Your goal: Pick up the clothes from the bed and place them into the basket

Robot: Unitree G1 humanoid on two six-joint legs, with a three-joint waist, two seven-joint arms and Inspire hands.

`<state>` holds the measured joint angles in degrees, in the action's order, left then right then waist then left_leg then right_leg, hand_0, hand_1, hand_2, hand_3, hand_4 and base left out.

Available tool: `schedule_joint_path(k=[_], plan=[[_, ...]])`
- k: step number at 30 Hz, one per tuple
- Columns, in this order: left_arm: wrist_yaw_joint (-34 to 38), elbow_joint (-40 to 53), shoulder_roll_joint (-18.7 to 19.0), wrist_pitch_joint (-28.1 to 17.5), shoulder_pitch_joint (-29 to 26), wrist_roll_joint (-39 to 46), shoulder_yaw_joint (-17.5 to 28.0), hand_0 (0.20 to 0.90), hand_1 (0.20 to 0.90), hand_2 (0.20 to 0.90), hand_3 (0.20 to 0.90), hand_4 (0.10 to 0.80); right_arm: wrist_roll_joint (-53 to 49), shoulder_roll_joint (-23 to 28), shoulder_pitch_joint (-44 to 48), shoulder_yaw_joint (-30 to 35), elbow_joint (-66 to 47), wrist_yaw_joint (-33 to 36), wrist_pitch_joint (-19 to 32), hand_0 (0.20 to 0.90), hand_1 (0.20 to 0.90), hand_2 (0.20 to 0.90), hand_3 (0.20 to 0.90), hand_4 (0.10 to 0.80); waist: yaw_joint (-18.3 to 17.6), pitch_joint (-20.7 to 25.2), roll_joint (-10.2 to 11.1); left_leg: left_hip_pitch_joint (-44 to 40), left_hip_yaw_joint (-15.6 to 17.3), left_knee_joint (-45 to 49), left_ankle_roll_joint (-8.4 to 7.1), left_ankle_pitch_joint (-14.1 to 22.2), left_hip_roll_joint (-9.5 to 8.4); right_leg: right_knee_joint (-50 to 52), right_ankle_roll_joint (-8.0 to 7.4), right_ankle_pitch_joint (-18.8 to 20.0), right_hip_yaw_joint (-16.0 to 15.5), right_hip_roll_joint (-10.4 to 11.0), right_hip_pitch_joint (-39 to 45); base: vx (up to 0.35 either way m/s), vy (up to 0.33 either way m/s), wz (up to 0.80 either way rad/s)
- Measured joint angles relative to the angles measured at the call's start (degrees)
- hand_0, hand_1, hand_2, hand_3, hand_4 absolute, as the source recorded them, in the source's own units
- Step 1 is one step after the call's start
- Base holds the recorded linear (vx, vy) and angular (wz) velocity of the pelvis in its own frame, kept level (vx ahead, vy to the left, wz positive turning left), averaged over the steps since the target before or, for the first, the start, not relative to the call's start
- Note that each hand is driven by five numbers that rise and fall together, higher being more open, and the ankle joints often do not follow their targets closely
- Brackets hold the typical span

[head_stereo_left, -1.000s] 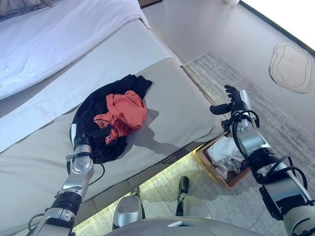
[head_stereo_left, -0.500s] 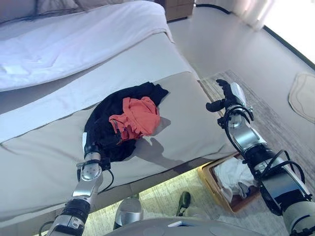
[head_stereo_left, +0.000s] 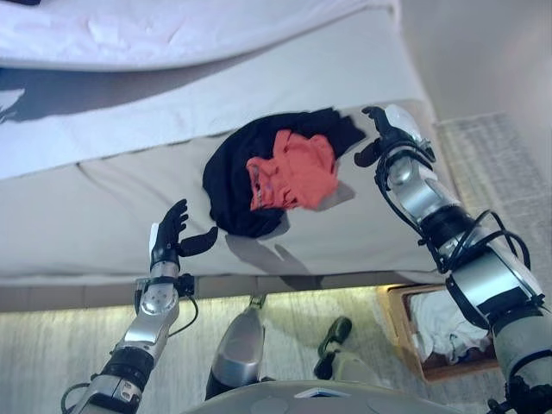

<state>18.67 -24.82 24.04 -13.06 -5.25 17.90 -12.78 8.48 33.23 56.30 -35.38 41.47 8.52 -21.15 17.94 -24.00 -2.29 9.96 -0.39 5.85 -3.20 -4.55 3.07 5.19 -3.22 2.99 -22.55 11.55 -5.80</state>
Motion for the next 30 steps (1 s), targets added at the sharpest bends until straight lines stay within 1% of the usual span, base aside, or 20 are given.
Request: schedule_joint_path(k=[2, 3, 4, 5, 7, 8, 10, 14, 15, 17, 19, 20, 22, 23, 25, 26, 27, 28, 29, 30], plan=[[-0.01, 0.26, 0.78, 0.0, -1.65, 0.01, -0.33, 0.9, 0.9, 0.9, 0.9, 0.8, 0.04, 0.01, 1.95, -1.22, 0.88, -1.21, -0.4, 0.9, 0.9, 0.9, 0.9, 0.8, 0.95, -3.97, 0.36, 2.24, -0.13, 4.07, 0.19, 2.66, -0.24, 5.44, 0.43, -2.39, 0.25, 1.79, -2.68, 0.033, 0.006, 0.07], [0.05, 0.58, 1.15, 0.01, -1.87, 0.02, -0.42, 0.9, 0.9, 0.9, 0.9, 0.8, 0.27, -0.21, 2.08, -1.23, 0.94, -1.59, -0.42, 0.9, 0.9, 0.9, 0.9, 0.8, 1.27, -5.19, 0.53, 3.07, -0.14, 5.7, 0.43, 2.99, -0.8, 7.66, 0.61, -3.25, 0.46, 2.45, -3.78, -0.022, 0.037, 0.05], [0.04, 0.99, 1.5, 0.01, -1.9, 0.02, -0.49, 0.9, 0.9, 0.9, 0.9, 0.8, 1.09, -0.75, 2.08, -1.26, 1.43, -1.63, -0.44, 0.9, 0.9, 0.9, 0.9, 0.8, 1.54, -6.24, 0.85, 4.14, -0.04, 7.64, 1.19, 3.59, -1.13, 9.97, 0.69, -4.22, 0.67, 3.2, -4.97, -0.008, 0.031, 0.07], [0.08, 1.0, 1.48, 0.07, -1.98, 0.04, -0.6, 0.9, 0.9, 0.9, 0.9, 0.8, 1.24, -1.36, 2.08, -1.57, 2.42, -1.72, -0.47, 0.9, 0.9, 0.9, 0.9, 0.8, 1.83, -6.66, 0.88, 5.33, -0.08, 9.46, 1.52, 4.39, -1.67, 11.69, 0.36, -4.66, 0.95, 3.91, -5.87, 0.0, 0.0, 0.0], [0.11, 1.19, 1.5, 0.08, -1.96, 0.06, -1.12, 0.9, 0.9, 0.9, 0.9, 0.8, 1.79, -2.51, 2.09, -1.58, 4.68, -2.52, -0.9, 0.9, 0.9, 0.9, 0.9, 0.8, 2.49, -6.82, 0.77, 7.75, -0.07, 13.89, 2.61, 6.21, -2.23, 15.14, 0.89, -5.94, 1.54, 5.26, -7.89, 0.004, 0.037, 0.05], [0.15, 1.4, 1.51, 0.08, -1.84, 0.14, -1.15, 0.9, 0.9, 0.9, 0.9, 0.8, 1.84, -2.93, 2.09, -1.63, 5.7, -2.67, -0.93, 0.9, 0.9, 0.9, 0.9, 0.8, 2.65, -6.84, 0.77, 8.87, -0.2, 15.93, 2.84, 7.38, -2.95, 16.47, 0.75, -6.7, 1.63, 5.89, -8.56, 0.008, 0.065, 0.11], [0.19, 1.91, 1.54, 0.08, -1.49, 0.31, -1.22, 0.9, 0.9, 0.9, 0.9, 0.8, 2.15, -3.04, 2.21, -1.64, 6.43, -2.88, -1.19, 0.9, 0.9, 0.9, 0.9, 0.8, 2.91, -6.9, 0.76, 11.71, -0.29, 20.17, 3.54, 9.21, -3.4, 19.7, 0.33, -7.77, 1.9, 7.16, -10.63, -0.011, 0.101, 0.1], [0.52, 4.79, 2.07, 0.01, -0.26, 1.0, -1.53, 0.9, 0.9, 0.9, 0.9, 0.8, 3.36, -3.07, 3.91, -2.09, 7.35, -3.48, -1.33, 0.9, 0.9, 0.9, 0.9, 0.8, 3.1, -6.94, 0.74, 16.43, 0.29, 25.1, 5.05, 11.2, -4.2, 24.2, 0.56, -8.55, 3.39, 8.89, -15.29, -0.026, 0.058, 0.0], [0.68, 5.81, 2.31, 0.01, -0.42, 1.4, -1.7, 0.9, 0.9, 0.9, 0.9, 0.8, 3.93, -3.32, 5.15, -2.64, 9.04, -3.66, -1.47, 0.9, 0.9, 0.9, 0.9, 0.8, 3.21, -6.96, 0.72, 17.72, 0.3, 25.66, 5.12, 11.5, -4.27, 25.61, 1.74, -9.31, 3.48, 9.24, -16.74, -0.022, 0.034, 0.1], [0.94, 7.28, 3.04, -0.73, -0.93, 2.44, -2.08, 0.9, 0.9, 0.9, 0.9, 0.8, 4.03, -3.41, 7.11, -3.28, 11.3, -3.81, -1.97, 0.9, 0.9, 0.9, 0.9, 0.8, 3.97, -7.03, 0.7, 19.87, 0.25, 27.19, 5.04, 11.77, -4.28, 28.49, 2.7, -10.51, 3.47, 9.82, -19.2, -0.045, 0.029, 0.12], [1.19, 8.74, 4.0, -1.36, -0.44, 3.08, -2.38, 0.9, 0.9, 0.9, 0.9, 0.8, 3.97, -3.73, 8.74, -3.52, 13.35, -3.8, -2.04, 0.9, 0.9, 0.9, 0.9, 0.8, 4.49, -7.03, 0.69, 21.4, -0.07, 28.74, 4.57, 12.17, -4.24, 29.3, 1.98, -11.22, 3.47, 9.76, -20.53, -0.051, 0.029, 0.05], [1.22, 8.88, 4.2, -2.23, 0.43, 3.49, -2.46, 0.9, 0.9, 0.9, 0.9, 0.8, 3.86, -4.26, 10.19, -3.77, 14.98, -3.79, -1.87, 0.9, 0.9, 0.9, 0.9, 0.8, 4.52, -7.01, 0.66, 22.41, -0.52, 29.83, 3.99, 12.85, -4.33, 29.48, 1.5, -11.52, 3.4, 9.61, -21.31, -0.038, 0.045, -0.06], [1.12, 8.9, 4.18, -2.27, 1.32, 3.69, -3.08, 0.9, 0.9, 0.9, 0.9, 0.8, 3.27, -4.55, 11.67, -3.85, 16.82, -3.74, -1.29, 0.9, 0.9, 0.9, 0.9, 0.8, 4.31, -6.94, 0.43, 23.8, -1.27, 30.96, 4.03, 12.97, -4.7, 30.38, 1.41, -11.59, 3.5, 9.64, -22.47, -0.027, 0.045, -0.03], [0.95, 9.26, 4.12, -2.27, 1.67, 4.02, -3.8, 0.9, 0.9, 0.9, 0.9, 0.8, 2.9, -4.31, 12.72, -3.83, 18.03, -3.67, -1.08, 0.9, 0.9, 0.9, 0.9, 0.8, 4.14, -7.03, 0.2, 25.09, -2.09, 31.89, 4.19, 13.27, -5.07, 31.44, 0.9, -11.92, 3.72, 9.95, -23.67, -0.024, 0.043, 0.05], [0.72, 10.27, 4.11, -2.25, 2.29, 4.65, -4.52, 0.9, 0.9, 0.9, 0.9, 0.8, 2.48, -3.88, 14.12, -3.83, 19.01, -3.63, -1.08, 0.9, 0.9, 0.9, 0.9, 0.8, 4.31, -7.07, 0.01, 27.69, -2.47, 33.55, 4.29, 13.33, -5.62, 33.97, 1.15, -12.1, 4.24, 10.37, -26.14, -0.021, 0.025, 0.12], [0.7, 10.72, 4.09, -2.22, 2.19, 4.67, -4.76, 0.9, 0.9, 0.9, 0.9, 0.8, 1.98, -3.25, 14.32, -3.8, 19.25, -3.59, -1.17, 0.9, 0.9, 0.9, 0.9, 0.8, 4.23, -7.09, -0.04, 28.64, -2.76, 34.27, 4.42, 13.41, -6.17, 35.76, 1.88, -12.88, 4.48, 11.38, -27.34, -0.006, 0.006, 0.32], [0.68, 11.24, 4.13, -2.28, 2.22, 4.7, -4.76, 0.9, 0.9, 0.9, 0.9, 0.8, 1.65, -2.59, 14.35, -3.7, 19.4, -3.45, -1.3, 0.9, 0.9, 0.9, 0.9, 0.8, 4.33, -7.11, -0.18, 29.54, -3.07, 35.27, 4.48, 13.51, -6.89, 37.21, 2.18, -13.74, 4.6, 12.23, -28.34, -0.004, -0.001, 0.34], [0.7, 11.39, 4.2, -2.35, 2.42, 4.75, -4.59, 0.9, 0.9, 0.9, 0.9, 0.8, 1.67, -2.29, 14.47, -3.7, 19.42, -3.27, -1.41, 0.9, 0.9, 0.9, 0.9, 0.8, 4.73, -7.12, -0.4, 30.16, -3.27, 35.84, 4.43, 13.59, -7.19, 37.75, 1.66, -14.1, 4.57, 12.36, -28.78, -0.008, -0.002, 0.19], [0.7, 11.39, 4.44, -2.4, 2.75, 4.87, -4.56, 0.9, 0.9, 0.9, 0.9, 0.8, 1.67, -2.05, 14.63, -3.73, 19.49, -3.21, -1.48, 0.9, 0.9, 0.9, 0.9, 0.8, 5.07, -7.15, -0.52, 30.57, -3.3, 36.24, 4.43, 13.6, -7.15, 38.21, 1.6, -14.16, 4.57, 12.37, -29.17, -0.023, -0.002, 0.05], [0.7, 11.39, 4.56, -2.4, 3.22, 5.24, -4.57, 0.9, 0.9, 0.9, 0.9, 0.8, 1.71, -1.99, 14.86, -3.74, 20.03, -3.22, -1.46, 0.78, 0.78, 0.78, 0.76, 0.66, 5.13, -7.17, -0.68, 30.87, -3.41, 36.83, 4.4, 13.67, -7.18, 38.62, 1.5, -14.22, 4.69, 12.48, -29.69, -0.032, -0.005, -0.01]])
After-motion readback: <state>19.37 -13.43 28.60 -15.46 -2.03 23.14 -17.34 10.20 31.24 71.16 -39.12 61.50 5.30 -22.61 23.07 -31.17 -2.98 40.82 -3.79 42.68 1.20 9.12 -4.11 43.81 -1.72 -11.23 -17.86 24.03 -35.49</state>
